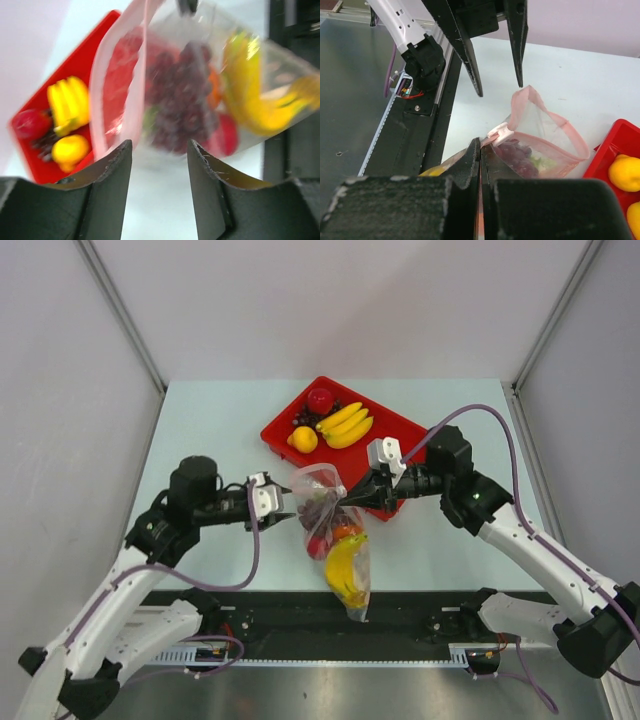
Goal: Place the food in the zip-top bag and seal the zipper
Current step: Zip the zipper food storage bag at the center of the board.
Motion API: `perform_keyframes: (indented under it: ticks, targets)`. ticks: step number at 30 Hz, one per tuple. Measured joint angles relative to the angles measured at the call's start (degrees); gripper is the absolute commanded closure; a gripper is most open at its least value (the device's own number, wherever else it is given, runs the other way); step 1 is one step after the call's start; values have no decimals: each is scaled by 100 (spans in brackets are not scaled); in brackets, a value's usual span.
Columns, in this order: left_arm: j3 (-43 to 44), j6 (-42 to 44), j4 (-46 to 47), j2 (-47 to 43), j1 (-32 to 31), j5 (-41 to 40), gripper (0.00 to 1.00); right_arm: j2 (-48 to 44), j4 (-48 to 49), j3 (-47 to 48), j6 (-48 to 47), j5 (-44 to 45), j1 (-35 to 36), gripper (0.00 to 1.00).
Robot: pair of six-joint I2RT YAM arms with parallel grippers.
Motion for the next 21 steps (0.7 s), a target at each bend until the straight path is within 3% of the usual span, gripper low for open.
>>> perform_keyframes:
  ticks: [2, 6, 12, 17, 21]
  targets:
    - [-417, -7, 319, -407, 66, -247, 55, 0, 0, 9, -50, -9, 2, 100]
    - [-1054, -70, 1126, -885, 92, -761, 56, 0, -4, 61, -164, -66, 13, 100]
    - [-1716, -136, 2361, -807, 83, -1193, 60, 9, -4, 142, -232, -153, 24, 100]
    - [-1934, -197, 3123, -435, -31, -1523, 71, 63, -4, 227, -291, -179, 26, 100]
    - [-1934, -92, 3362, -374, -44, -1488, 91, 105, -83, 297, -361, -190, 26, 100]
